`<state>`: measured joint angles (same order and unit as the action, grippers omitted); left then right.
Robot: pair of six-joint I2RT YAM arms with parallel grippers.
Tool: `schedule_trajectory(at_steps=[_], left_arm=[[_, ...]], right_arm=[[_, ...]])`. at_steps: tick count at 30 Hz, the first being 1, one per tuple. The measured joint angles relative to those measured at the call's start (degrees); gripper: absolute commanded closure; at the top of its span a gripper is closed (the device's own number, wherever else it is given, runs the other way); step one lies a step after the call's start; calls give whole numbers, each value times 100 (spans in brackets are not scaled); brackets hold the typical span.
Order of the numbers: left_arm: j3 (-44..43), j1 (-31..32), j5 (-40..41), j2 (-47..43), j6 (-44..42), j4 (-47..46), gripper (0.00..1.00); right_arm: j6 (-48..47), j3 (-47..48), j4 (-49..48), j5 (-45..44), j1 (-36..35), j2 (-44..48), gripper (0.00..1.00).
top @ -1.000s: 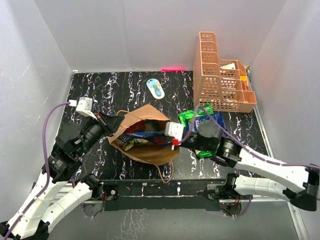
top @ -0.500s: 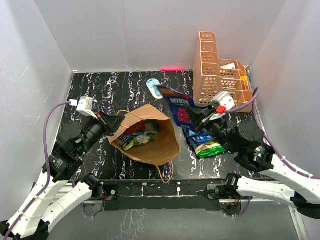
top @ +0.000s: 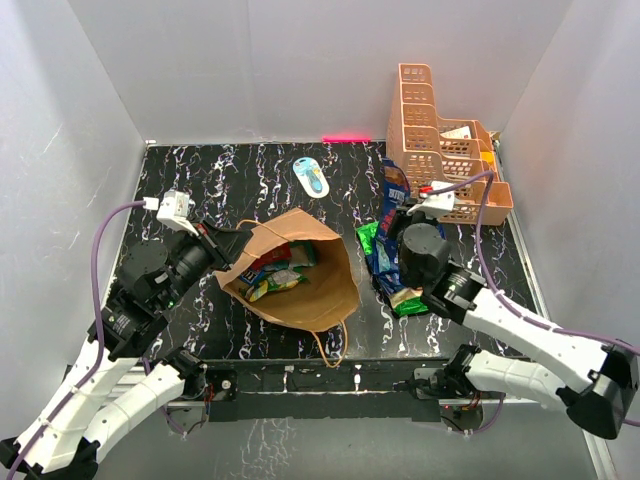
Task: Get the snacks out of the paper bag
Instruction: Place the snack at the center of the board.
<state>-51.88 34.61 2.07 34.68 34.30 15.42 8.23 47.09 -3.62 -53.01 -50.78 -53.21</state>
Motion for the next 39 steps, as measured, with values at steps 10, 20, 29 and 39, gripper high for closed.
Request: schedule_trajectory(at_steps=[10, 20, 29, 39], left_arm=[[0, 0, 4, -140, 44, 22, 100], [-52, 0, 13, -234, -22, 155, 100], [-83, 0, 52, -352, -48, 267, 100], [-87, 0, 52, -356, -63, 278, 100]], right_arm=[[4411, -1038, 273, -240, 1043, -378, 92], [7827, -1910, 452, -275, 1596, -651, 92], [8846, -2168, 468, -160, 1777, -1073, 92], [8922, -2546, 693, 192, 1908, -1344, 79]])
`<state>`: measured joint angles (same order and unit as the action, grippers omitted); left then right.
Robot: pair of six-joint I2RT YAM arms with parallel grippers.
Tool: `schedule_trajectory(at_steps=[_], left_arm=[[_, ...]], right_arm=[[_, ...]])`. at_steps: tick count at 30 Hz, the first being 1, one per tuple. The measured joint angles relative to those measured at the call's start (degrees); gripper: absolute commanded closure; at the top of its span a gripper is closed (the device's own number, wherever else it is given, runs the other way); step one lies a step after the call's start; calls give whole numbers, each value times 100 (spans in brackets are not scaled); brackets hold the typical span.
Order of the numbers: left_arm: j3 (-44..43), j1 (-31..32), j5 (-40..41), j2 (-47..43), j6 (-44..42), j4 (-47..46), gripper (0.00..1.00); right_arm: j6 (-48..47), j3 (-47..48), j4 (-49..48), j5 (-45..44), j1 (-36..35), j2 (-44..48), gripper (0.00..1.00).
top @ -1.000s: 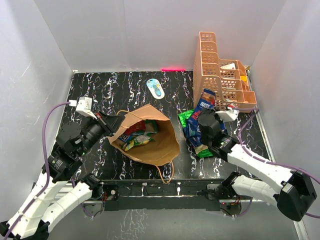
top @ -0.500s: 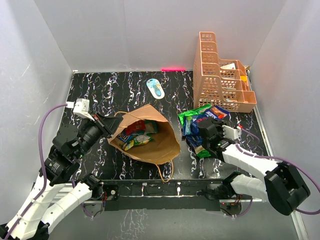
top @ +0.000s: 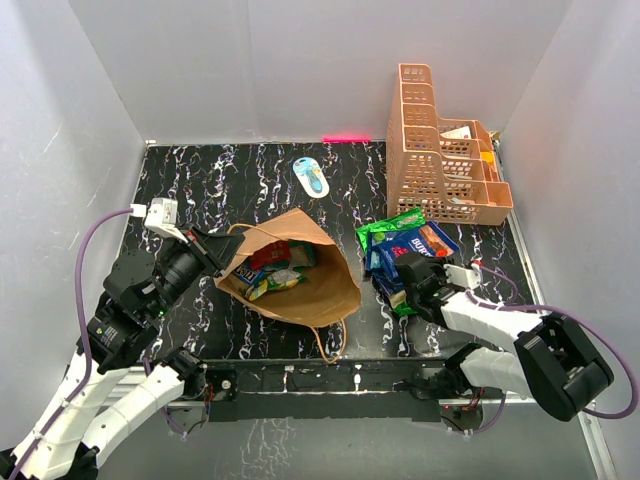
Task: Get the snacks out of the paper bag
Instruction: Place the snack at the center of the board, then take out the snack from the paper bag.
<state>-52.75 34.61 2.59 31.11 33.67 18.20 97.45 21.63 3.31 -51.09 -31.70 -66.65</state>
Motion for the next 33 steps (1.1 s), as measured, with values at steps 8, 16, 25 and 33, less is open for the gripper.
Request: schedule_trajectory(at_steps=[8, 16, 25, 33], left_arm=[[0, 0, -2, 4, -2, -4, 100], [0, 0, -46, 72, -17, -52, 100], [76, 0, -778, 114, -260, -555, 100], [623, 0, -1738, -37, -114, -741, 100]], right_arm=[[-614, -114, 352, 197, 26, 531, 42], [-1154, 87, 2277, 802, 37, 2492, 32], [-4282, 732, 2634, 1840, 76, 4778, 28], [-7844, 1174, 1357, 5300, 74, 3683, 27]])
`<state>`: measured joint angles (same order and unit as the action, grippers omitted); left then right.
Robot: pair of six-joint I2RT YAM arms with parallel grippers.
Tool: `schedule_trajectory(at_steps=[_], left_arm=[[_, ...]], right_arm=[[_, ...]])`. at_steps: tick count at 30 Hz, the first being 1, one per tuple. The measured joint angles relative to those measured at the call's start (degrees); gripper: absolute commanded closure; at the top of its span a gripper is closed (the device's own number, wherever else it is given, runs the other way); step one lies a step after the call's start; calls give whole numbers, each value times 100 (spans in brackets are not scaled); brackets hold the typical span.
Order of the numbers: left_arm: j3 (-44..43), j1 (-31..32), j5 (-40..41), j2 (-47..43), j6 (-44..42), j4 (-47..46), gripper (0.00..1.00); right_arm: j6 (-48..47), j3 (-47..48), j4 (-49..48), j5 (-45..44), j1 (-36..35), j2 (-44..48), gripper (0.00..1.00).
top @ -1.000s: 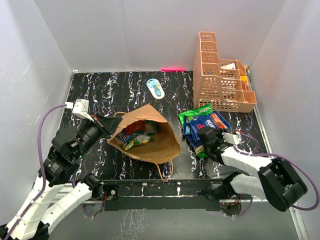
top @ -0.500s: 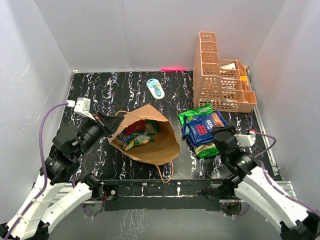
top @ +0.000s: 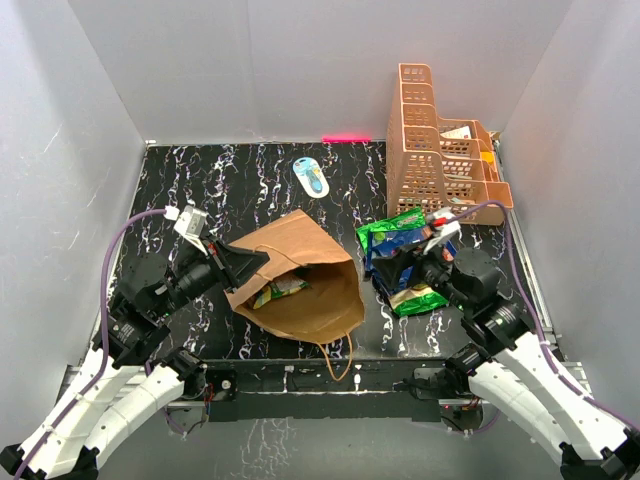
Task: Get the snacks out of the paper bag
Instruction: Take out the snack from the paper bag.
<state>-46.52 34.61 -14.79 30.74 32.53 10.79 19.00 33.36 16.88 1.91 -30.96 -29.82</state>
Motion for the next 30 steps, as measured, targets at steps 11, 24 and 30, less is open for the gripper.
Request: schedule_trajectory(at_steps=[11, 24, 30], left_arm=[[334, 0, -693, -315, 584, 170, 100], [981, 0, -1040, -588, 1259, -61, 100], [1335, 0, -933, -898, 1416, -492, 100]], right_arm=[[-1106, 85, -1582, 3121, -367, -481, 25], [-3580, 275, -1709, 2393, -3567, -1440, 39], [-4701, 190, -1692, 232, -4704, -2745, 58]])
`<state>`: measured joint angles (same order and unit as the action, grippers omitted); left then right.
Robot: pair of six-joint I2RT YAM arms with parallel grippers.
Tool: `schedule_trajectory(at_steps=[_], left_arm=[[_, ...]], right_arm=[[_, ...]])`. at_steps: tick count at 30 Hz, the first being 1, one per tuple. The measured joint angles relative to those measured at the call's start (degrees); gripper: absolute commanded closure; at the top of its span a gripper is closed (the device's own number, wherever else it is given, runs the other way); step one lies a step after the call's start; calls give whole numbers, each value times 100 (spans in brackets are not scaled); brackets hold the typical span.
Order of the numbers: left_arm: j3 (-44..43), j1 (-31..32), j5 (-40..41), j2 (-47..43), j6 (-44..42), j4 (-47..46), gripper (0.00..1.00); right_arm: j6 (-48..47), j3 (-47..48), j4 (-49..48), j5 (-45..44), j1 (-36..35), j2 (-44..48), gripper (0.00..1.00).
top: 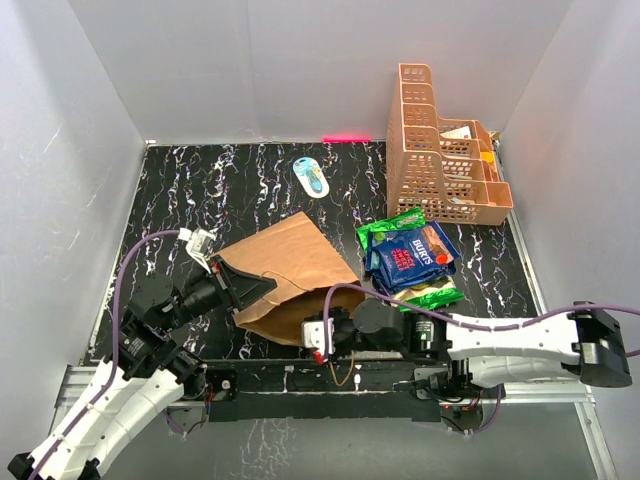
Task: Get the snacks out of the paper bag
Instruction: Take out the snack from the paper bag.
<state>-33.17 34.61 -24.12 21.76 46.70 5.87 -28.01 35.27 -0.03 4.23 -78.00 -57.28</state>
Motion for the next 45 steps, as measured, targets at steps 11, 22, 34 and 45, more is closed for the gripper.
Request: schedule_trajectory(at_steps=[11, 22, 34, 45], left_arm=[[-361, 0, -162, 446, -363, 177, 100], [-358, 0, -208, 442, -428, 144, 100], [-358, 0, -175, 330, -560, 275, 100], [-365, 0, -72, 330, -564, 278, 100]], right_arm=[[-728, -678, -1364, -1899, -114, -734, 69], [-184, -549, -3274, -1397, -807, -2815, 62], [-238, -1152, -4035, -2275, -479, -1923, 38], [-1263, -662, -4070, -2240, -79, -3058, 23]])
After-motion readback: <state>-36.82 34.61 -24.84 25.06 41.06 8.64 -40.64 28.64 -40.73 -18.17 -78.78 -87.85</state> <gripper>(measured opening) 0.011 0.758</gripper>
